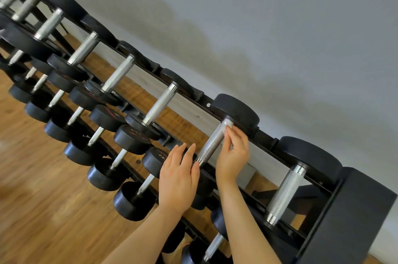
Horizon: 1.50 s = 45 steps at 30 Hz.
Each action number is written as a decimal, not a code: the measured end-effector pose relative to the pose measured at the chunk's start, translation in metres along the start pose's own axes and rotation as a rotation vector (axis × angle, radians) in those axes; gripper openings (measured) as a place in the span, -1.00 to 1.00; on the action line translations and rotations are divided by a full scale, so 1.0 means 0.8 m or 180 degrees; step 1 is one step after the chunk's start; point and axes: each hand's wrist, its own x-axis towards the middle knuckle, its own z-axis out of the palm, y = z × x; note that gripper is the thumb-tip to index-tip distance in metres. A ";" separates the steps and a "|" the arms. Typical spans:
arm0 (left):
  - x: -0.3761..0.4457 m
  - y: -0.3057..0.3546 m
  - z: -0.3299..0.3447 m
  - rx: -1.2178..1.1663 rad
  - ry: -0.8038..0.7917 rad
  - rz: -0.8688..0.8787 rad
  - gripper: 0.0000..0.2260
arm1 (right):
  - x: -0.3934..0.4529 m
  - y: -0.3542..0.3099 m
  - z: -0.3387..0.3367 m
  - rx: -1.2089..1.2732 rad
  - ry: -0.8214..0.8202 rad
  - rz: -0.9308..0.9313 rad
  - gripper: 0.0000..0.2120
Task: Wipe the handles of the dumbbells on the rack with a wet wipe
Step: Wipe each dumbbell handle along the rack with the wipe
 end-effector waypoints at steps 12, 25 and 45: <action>0.001 -0.002 0.002 -0.0039 0.0064 0.0068 -0.52 | -0.002 0.001 -0.001 -0.0072 0.0022 -0.0042 -0.81; 0.000 -0.003 0.004 -0.0052 0.0129 0.0084 -0.52 | 0.004 -0.001 -0.007 -0.0108 -0.0046 -0.0037 -0.83; 0.001 -0.007 0.006 -0.0063 0.0192 0.0163 -0.54 | 0.006 0.002 -0.008 -0.0133 -0.0092 -0.0242 -0.73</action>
